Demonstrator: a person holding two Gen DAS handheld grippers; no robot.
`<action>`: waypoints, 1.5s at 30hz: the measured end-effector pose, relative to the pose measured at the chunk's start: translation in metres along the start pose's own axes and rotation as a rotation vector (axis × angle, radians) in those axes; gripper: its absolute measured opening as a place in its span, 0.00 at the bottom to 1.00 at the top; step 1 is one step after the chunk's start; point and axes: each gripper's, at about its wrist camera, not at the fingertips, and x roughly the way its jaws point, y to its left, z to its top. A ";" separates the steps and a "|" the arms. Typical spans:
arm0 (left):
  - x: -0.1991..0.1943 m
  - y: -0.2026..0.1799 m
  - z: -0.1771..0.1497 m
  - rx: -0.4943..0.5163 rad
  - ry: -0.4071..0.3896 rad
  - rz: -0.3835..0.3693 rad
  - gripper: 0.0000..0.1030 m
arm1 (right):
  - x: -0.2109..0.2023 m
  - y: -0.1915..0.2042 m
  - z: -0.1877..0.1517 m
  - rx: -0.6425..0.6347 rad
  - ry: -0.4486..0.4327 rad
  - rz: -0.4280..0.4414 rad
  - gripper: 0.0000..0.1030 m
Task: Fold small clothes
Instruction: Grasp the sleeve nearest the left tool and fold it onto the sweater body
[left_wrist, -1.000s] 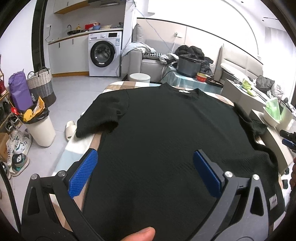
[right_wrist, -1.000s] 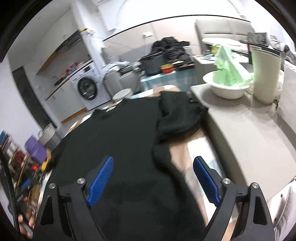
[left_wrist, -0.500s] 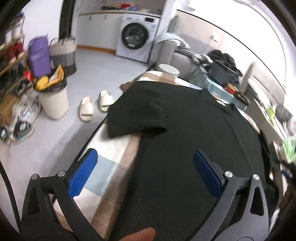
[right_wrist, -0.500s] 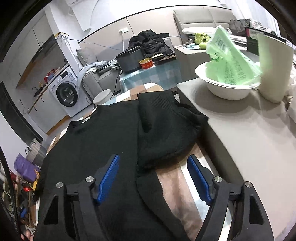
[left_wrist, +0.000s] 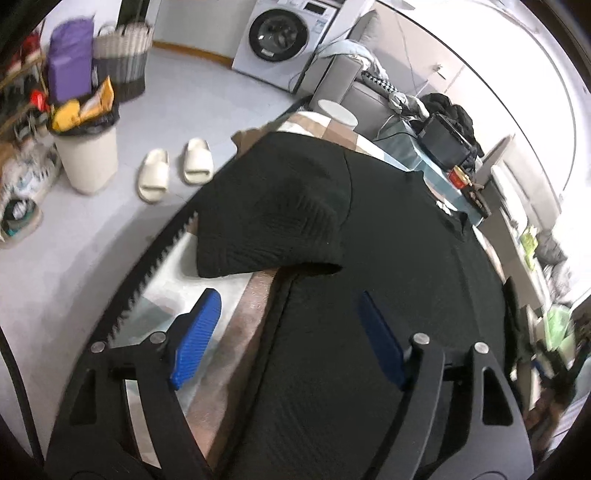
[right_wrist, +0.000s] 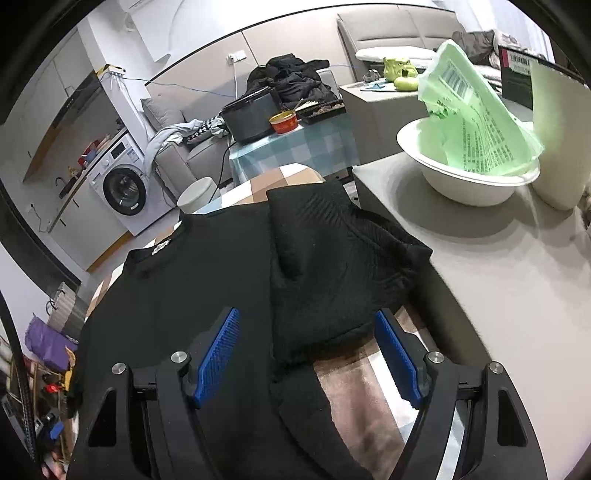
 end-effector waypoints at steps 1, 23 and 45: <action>0.004 0.004 0.004 -0.030 0.006 -0.014 0.73 | 0.000 0.001 0.000 -0.007 -0.003 -0.001 0.75; 0.070 0.039 0.049 -0.256 -0.043 0.076 0.05 | 0.000 0.008 0.001 -0.044 -0.023 0.035 0.76; 0.100 -0.217 -0.018 0.568 0.082 -0.033 0.61 | -0.020 0.006 -0.010 -0.066 -0.053 0.034 0.77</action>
